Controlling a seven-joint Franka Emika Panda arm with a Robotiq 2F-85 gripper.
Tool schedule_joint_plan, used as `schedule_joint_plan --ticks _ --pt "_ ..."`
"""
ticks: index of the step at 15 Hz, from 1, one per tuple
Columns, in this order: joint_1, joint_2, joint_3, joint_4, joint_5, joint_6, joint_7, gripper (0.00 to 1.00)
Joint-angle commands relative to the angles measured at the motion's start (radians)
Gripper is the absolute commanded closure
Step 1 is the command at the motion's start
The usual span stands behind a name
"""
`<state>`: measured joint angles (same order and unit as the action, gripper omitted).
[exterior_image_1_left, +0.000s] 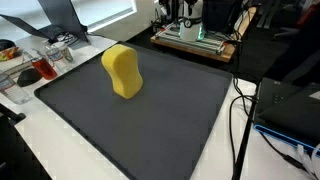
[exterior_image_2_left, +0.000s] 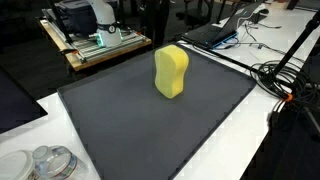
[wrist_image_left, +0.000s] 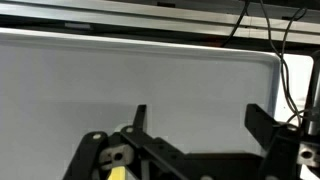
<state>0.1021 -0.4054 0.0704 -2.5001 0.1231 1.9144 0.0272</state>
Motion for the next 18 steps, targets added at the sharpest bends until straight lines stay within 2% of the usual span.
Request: schedule_joint_plan --ticks 1,8,10,13,18 --pt "-0.004 0.0 0.003 0.001 0.001 -0.002 -0.001 0.0" --pt "-0.004 0.0 0.003 0.001 0.001 -0.002 -0.001 0.0" --pt "-0.011 -0.051 -0.014 -0.033 -0.025 0.053 -0.064 0.0" --pt "-0.045 -0.141 -0.086 -0.114 -0.013 0.175 -0.166 0.0" --pt "-0.121 -0.303 -0.281 -0.266 0.047 0.333 -0.334 0.0"
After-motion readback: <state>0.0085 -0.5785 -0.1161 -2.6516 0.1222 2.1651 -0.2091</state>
